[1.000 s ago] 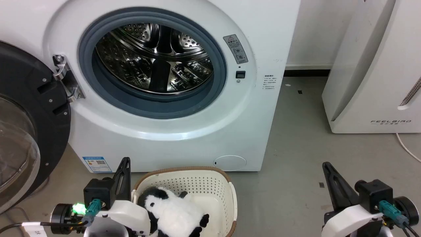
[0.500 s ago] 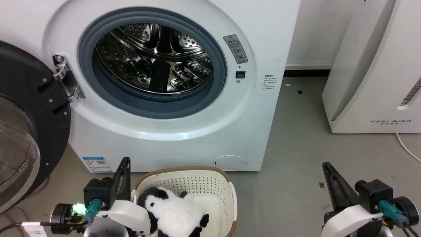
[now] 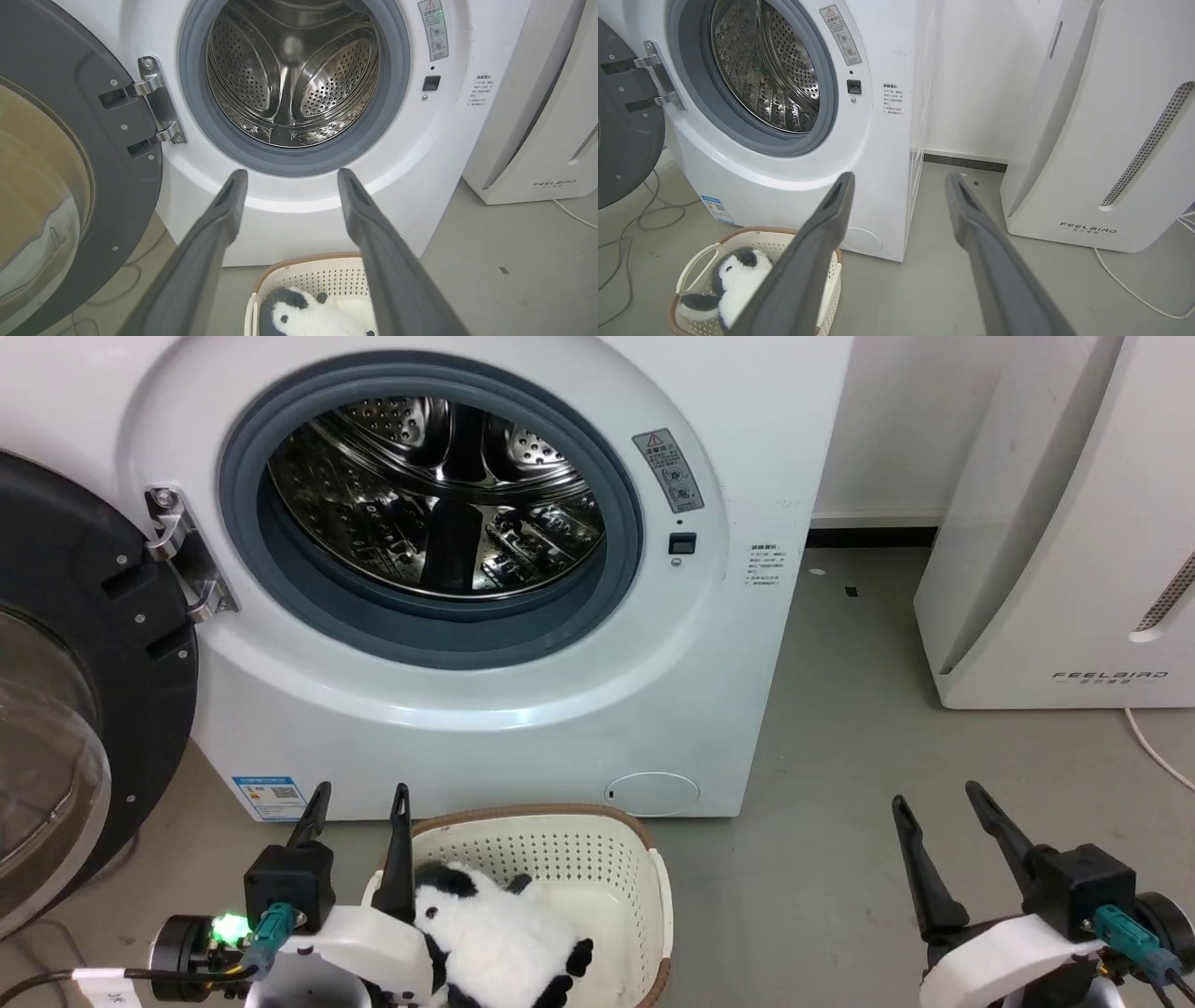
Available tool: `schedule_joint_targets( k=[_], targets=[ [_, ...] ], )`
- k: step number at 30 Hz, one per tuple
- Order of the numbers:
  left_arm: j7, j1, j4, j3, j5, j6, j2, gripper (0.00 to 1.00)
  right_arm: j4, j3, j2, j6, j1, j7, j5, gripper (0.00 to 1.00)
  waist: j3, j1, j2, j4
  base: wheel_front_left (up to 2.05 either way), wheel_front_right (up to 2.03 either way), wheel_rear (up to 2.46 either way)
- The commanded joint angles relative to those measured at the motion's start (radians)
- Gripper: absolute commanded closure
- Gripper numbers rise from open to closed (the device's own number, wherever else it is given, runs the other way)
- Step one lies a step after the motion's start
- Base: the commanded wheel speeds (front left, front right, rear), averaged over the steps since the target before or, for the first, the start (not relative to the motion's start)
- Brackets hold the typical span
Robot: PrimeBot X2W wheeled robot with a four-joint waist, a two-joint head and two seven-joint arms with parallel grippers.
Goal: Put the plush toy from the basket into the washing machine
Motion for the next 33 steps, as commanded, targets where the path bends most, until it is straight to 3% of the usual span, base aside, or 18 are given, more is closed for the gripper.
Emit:
schedule_joint_targets(
  k=[1, 13, 33],
  targets=[
    [-0.010, -0.011, 0.009, -0.003, -0.010, 0.007, 0.000, 0.00, -0.009, -0.004, 0.000, 0.000, -0.002, -0.011, 0.014, 0.00, 0.003, 0.0000, 0.0000, 0.000, 0.00, 0.00, 0.00],
    [-0.036, -0.077, 0.111, -0.024, -0.008, 0.006, 0.002, 0.00, -0.030, -0.011, 0.000, 0.000, -0.021, -0.036, 0.056, 0.00, 0.050, 0.0000, 0.0000, -0.011, 0.00, 0.00, 0.00],
    [-0.032, -0.292, 0.435, -0.081, -0.004, -0.021, 0.034, 0.00, -0.067, -0.014, 0.000, 0.000, -0.093, -0.078, 0.137, 0.00, 0.216, 0.0000, 0.0000, -0.064, 0.00, 0.00, 0.00]
  ],
)
